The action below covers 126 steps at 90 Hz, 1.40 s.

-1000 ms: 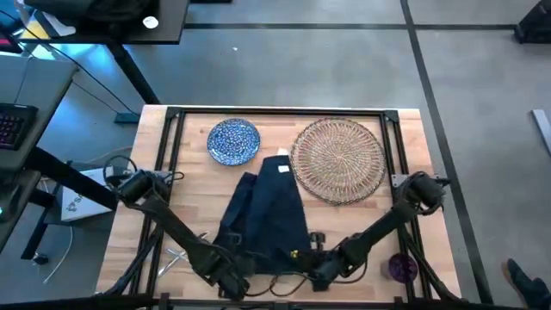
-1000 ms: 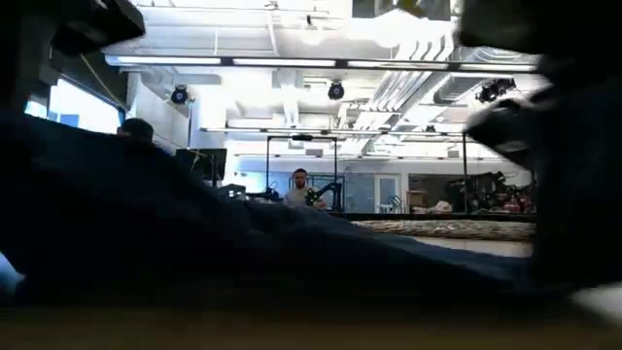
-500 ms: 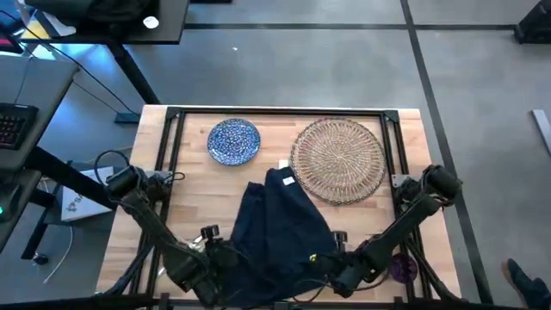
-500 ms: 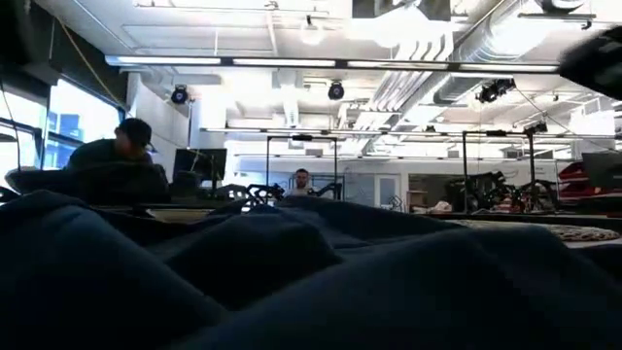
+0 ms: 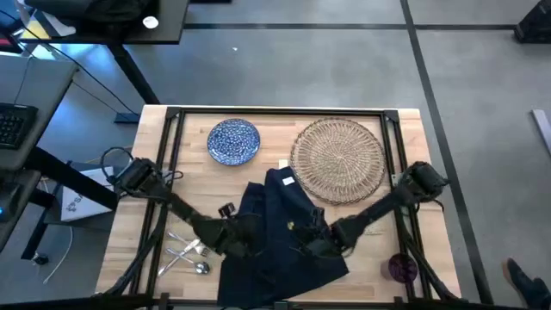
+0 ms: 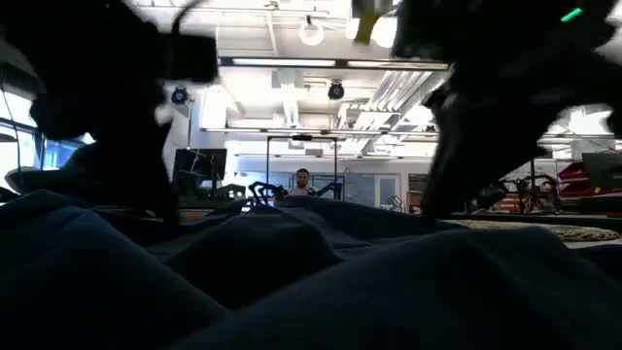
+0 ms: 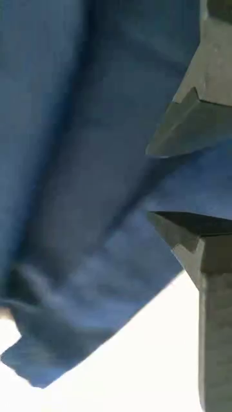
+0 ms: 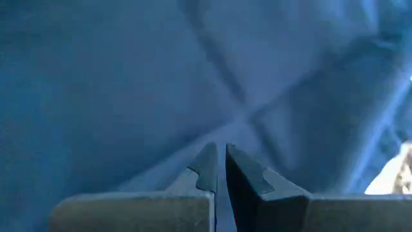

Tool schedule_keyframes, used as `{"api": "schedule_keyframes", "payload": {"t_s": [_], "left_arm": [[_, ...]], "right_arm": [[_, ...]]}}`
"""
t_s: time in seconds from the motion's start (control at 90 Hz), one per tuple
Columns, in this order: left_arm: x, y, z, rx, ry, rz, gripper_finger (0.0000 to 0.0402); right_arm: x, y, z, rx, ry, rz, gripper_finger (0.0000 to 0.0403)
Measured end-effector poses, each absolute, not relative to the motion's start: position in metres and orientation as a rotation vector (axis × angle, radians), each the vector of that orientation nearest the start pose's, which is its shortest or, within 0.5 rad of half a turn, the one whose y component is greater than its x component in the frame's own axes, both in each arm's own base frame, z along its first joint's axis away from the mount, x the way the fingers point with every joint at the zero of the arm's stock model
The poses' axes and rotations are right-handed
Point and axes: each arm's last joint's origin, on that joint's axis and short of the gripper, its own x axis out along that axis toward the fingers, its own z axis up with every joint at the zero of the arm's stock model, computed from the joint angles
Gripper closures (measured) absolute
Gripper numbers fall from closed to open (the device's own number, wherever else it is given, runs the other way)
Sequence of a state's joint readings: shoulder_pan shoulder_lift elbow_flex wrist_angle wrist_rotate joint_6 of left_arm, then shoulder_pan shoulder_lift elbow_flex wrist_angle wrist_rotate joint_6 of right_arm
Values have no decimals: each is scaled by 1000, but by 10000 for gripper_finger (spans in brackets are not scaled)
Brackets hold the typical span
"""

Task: Set table place
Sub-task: Fold the blue table napkin

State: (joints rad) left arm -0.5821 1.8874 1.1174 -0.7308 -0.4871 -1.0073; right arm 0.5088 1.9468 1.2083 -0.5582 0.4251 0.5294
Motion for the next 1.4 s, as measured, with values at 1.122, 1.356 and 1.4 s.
{"api": "schedule_keyframes", "payload": {"t_s": [1.122,1.356,1.4], "left_arm": [[258,-118,116,-35,1132,559,275],[226,-119,139,20,1272,556,275],[225,-119,147,10,1249,546,275]], "right_arm": [[347,64,136,-102,1378,-132,403],[319,82,149,19,1563,-127,403],[317,84,156,20,1540,-125,403]]}}
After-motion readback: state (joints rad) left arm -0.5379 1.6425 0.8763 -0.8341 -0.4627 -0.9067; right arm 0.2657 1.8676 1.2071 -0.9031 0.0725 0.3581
